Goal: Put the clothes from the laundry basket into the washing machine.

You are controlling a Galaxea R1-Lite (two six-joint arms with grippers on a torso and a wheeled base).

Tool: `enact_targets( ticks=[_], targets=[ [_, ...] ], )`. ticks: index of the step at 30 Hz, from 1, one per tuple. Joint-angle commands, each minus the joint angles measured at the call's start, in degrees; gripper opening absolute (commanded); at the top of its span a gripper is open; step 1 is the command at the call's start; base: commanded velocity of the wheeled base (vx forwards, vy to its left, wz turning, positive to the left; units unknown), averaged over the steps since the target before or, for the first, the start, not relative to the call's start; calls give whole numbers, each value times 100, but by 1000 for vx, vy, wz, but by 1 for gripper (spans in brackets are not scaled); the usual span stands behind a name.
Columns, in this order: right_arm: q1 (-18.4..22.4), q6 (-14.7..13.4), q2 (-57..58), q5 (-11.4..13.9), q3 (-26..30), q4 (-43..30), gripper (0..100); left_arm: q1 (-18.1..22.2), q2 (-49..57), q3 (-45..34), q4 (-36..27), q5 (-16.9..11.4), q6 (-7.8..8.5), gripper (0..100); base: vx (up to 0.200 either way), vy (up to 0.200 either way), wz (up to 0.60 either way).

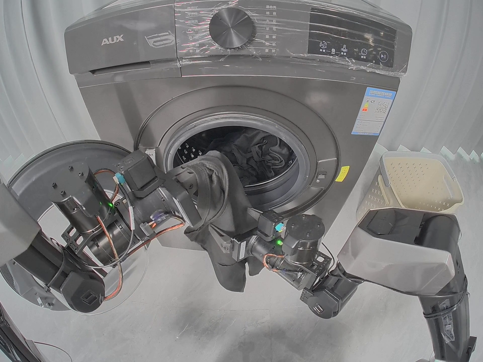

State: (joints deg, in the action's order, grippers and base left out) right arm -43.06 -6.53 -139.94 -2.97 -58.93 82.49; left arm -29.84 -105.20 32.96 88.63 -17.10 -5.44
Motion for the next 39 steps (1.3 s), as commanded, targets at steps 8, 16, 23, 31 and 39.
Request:
enact_targets(
  ticks=[8,16,23,31,39],
  targets=[
    [113,12,-412,-19,-321,-23,100,-22,79,17,6,-30,-10,0,0,0,0],
    [78,12,-438,-28,-497,12,0,14,88,-44,14,-30,-28,0,0,0,0],
    [315,3,54,-37,-163,39,0,233,53,-308,14,-12,8,0,0,0,0],
    [518,3,757,-37,312,48,0,427,-44,-712,14,-56,16,0,0,0,0],
    [535,3,1056,-63,303,-23,0,515,-448,-1178,14,-74,254,0,0,0,0]
  ],
)
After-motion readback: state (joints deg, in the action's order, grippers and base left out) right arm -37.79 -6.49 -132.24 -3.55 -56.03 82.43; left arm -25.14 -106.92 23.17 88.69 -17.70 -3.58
